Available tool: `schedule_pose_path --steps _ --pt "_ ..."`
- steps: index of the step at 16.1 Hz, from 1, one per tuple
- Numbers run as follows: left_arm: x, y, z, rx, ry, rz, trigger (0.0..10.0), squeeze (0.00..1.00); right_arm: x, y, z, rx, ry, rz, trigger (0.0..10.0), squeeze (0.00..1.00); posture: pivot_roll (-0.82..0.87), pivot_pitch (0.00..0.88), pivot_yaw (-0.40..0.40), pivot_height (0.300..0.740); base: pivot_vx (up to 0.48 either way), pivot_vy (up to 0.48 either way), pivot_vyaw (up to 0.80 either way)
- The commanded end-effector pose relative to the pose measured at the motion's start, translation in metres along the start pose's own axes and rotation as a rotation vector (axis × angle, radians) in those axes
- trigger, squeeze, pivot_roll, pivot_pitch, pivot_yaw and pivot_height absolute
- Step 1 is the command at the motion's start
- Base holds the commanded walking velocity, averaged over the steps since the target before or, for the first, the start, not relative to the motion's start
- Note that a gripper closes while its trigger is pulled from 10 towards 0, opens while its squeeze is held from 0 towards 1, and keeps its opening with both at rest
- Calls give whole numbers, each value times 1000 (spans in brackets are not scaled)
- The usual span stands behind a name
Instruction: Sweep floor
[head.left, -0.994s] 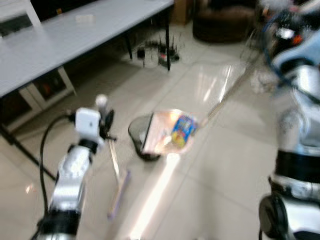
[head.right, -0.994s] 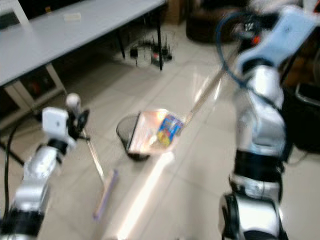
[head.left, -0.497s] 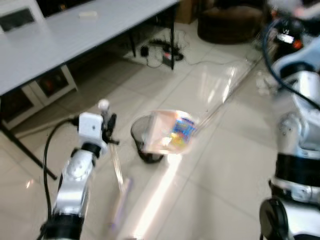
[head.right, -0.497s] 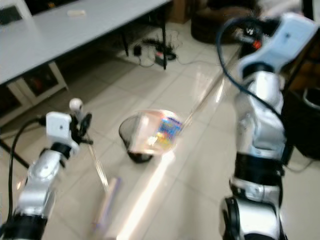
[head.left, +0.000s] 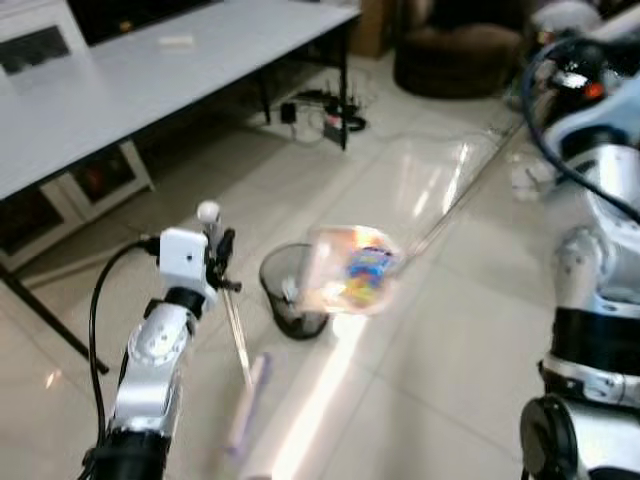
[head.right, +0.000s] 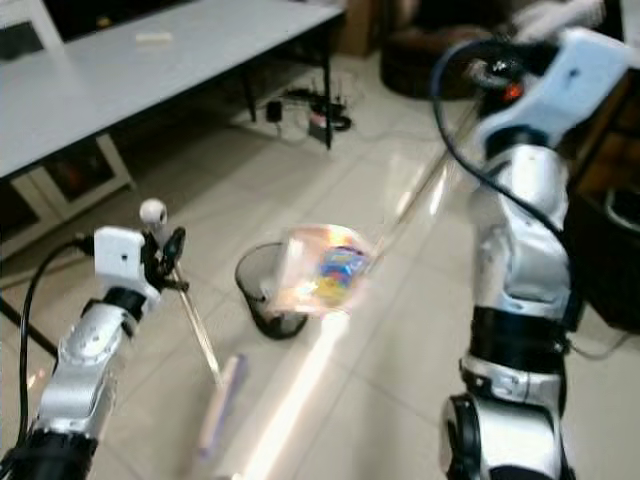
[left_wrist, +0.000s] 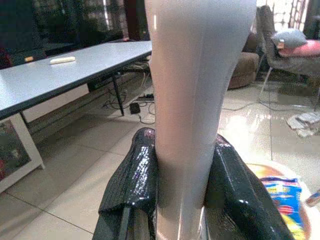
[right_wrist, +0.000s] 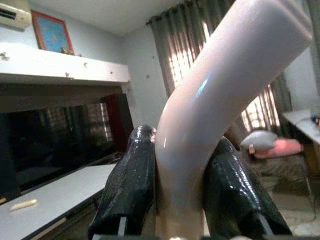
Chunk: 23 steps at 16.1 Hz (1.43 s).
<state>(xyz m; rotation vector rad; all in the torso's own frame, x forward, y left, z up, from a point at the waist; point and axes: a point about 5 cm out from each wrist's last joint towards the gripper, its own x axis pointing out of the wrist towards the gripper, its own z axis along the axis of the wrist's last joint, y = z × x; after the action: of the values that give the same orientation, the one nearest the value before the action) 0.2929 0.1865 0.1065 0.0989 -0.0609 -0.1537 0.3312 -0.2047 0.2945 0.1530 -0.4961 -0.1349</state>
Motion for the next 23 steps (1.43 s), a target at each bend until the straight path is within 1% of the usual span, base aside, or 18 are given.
schedule_pose_path --steps 1,4,12,14,17,21,23 --pt "2 8 10 34 -37 17 10000 0 0 12 9 41 -54 38 10000 0 -19 0 54 740 409 0 0" --pt "3 8 10 35 -34 12 10000 0 -4 10 5 43 -44 33 10000 0 -19 0 56 740 412 0 0" --pt "4 11 11 44 -32 13 10000 0 -2 4 5 63 -49 -2 10000 0 -10 0 60 740 413 0 0" --pt "4 13 10 45 -29 15 10000 0 -2 3 5 58 -52 -5 10000 0 -8 0 60 740 412 0 0" --pt "2 14 10 50 -27 14 10000 0 -2 6 6 25 -53 9 10000 0 -8 0 62 740 414 0 0" --pt "3 14 10 53 -25 9 10000 0 -2 3 6 10 -47 -1 10000 0 -9 0 66 740 414 0 573" --pt "3 14 10 53 -26 8 10000 0 -2 2 5 24 -47 -15 10000 0 -5 0 65 740 414 0 625"
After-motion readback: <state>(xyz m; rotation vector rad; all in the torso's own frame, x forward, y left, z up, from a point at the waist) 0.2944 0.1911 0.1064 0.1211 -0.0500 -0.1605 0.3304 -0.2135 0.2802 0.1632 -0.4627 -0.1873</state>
